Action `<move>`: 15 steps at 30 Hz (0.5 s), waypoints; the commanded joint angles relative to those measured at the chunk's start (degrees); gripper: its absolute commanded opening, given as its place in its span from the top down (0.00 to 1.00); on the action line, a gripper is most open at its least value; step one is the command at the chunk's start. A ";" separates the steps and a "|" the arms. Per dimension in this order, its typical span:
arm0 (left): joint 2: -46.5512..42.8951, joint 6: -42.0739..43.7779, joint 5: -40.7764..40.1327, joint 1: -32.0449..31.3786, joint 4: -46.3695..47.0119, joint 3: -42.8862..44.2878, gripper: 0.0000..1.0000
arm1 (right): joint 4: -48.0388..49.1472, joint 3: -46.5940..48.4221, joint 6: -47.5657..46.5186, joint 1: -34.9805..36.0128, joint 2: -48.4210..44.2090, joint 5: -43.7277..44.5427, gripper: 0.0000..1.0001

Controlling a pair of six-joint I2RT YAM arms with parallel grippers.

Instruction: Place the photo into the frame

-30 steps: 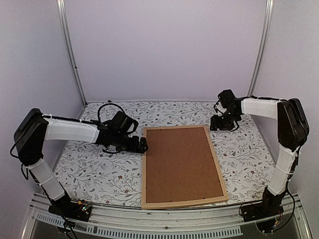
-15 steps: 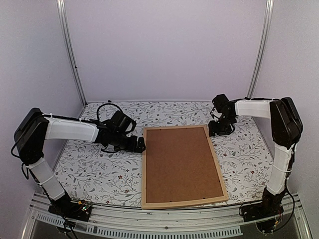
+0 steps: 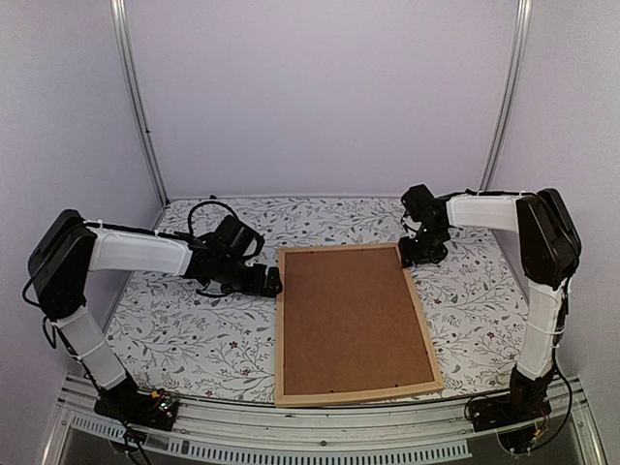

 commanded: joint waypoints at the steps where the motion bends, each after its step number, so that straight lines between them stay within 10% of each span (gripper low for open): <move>1: 1.62 0.62 0.19 0.98 0.50 -0.09 0.00 | -2.28 0.97 0.96 2.30 2.78 2.80 0.46; 15: 6.45 -0.08 5.97 0.82 1.95 1.28 0.05 | -6.31 2.91 6.88 9.58 8.41 11.41 0.46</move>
